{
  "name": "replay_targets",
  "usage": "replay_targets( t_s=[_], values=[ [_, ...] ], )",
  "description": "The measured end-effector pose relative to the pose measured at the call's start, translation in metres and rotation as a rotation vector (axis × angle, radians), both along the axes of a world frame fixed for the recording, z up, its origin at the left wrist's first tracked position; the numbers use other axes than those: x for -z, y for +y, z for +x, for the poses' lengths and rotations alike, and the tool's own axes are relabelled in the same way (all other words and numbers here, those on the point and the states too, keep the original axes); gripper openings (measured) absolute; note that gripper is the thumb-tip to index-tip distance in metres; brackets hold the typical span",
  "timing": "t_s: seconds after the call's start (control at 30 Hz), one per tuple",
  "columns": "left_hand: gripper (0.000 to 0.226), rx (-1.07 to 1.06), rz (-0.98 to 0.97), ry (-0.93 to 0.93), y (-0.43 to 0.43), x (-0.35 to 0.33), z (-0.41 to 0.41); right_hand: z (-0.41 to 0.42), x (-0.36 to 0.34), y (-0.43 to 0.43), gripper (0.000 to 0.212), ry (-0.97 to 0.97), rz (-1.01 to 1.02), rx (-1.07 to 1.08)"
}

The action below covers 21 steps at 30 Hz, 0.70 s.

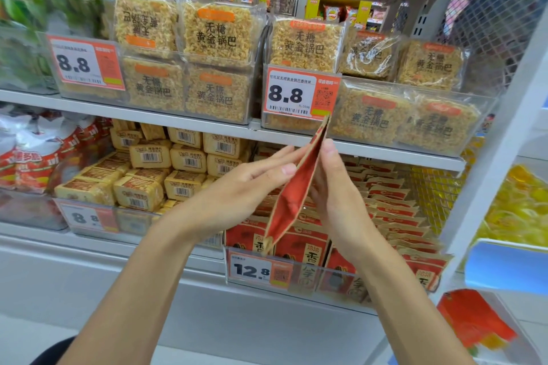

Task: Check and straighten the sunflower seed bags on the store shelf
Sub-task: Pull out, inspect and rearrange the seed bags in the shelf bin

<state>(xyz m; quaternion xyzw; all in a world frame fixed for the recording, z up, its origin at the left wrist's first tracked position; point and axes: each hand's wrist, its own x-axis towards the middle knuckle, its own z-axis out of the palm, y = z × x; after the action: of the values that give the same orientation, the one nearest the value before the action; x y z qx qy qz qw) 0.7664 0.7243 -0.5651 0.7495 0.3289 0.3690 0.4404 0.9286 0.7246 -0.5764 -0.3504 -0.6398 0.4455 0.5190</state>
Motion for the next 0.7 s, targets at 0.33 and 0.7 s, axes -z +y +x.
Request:
replay_targets(
  t_s=[0.33,0.7],
  values=[
    [0.087,-0.233,-0.006,-0.155,0.006,0.006,0.003,0.002,-0.007,0.001,0.036,0.202,-0.082,0.085],
    [0.057,-0.425,0.155,0.083,0.021,0.01,-0.024,0.037,-0.016,0.006,0.012,-0.086,0.179,0.259]
  ],
)
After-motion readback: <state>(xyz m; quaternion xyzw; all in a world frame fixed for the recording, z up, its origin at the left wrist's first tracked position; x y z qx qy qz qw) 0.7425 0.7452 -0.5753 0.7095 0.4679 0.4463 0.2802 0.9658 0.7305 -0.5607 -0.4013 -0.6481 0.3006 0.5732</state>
